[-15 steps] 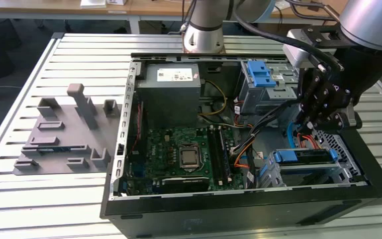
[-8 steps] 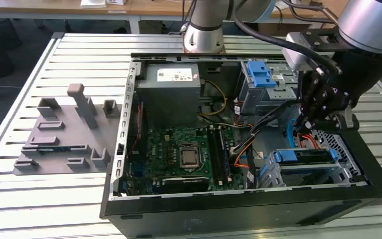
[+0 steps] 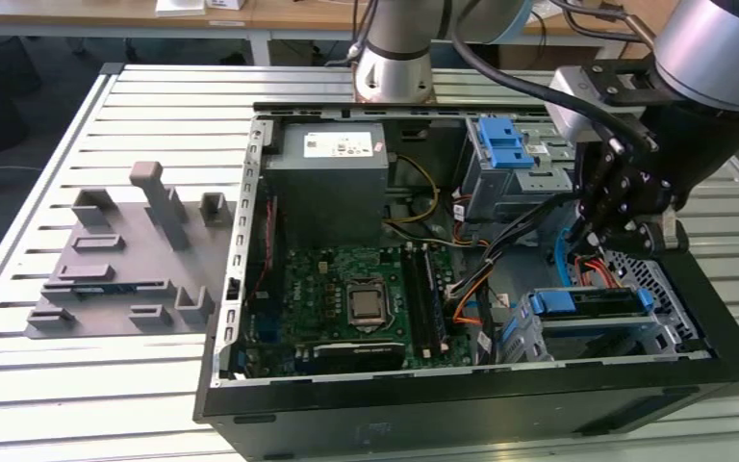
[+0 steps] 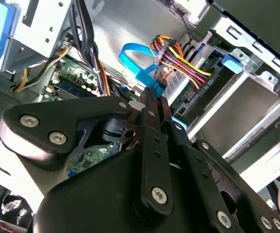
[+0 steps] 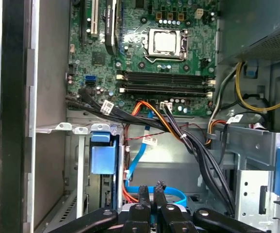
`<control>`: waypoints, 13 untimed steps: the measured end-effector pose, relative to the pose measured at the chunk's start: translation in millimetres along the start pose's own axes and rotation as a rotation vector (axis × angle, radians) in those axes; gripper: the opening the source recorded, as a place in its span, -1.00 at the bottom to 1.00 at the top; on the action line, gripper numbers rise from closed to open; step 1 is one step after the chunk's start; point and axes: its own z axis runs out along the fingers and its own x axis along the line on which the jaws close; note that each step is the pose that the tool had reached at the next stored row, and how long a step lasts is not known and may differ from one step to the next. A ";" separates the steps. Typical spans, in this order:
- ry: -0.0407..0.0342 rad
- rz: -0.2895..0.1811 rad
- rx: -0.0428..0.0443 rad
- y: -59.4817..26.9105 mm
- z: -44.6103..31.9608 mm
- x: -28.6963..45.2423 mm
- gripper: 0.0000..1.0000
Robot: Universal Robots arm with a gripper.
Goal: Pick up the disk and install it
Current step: 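Insert the second disk wire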
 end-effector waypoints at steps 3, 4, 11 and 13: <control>-0.0027 -0.002 0.0001 0.1 1.0 2.4 -0.69; -0.0028 -0.003 0.0002 0.1 1.3 3.0 -0.69; -0.0033 -0.030 -0.0013 0.3 4.6 8.4 -0.69; -0.0035 -0.033 -0.0015 0.4 5.4 9.3 -0.69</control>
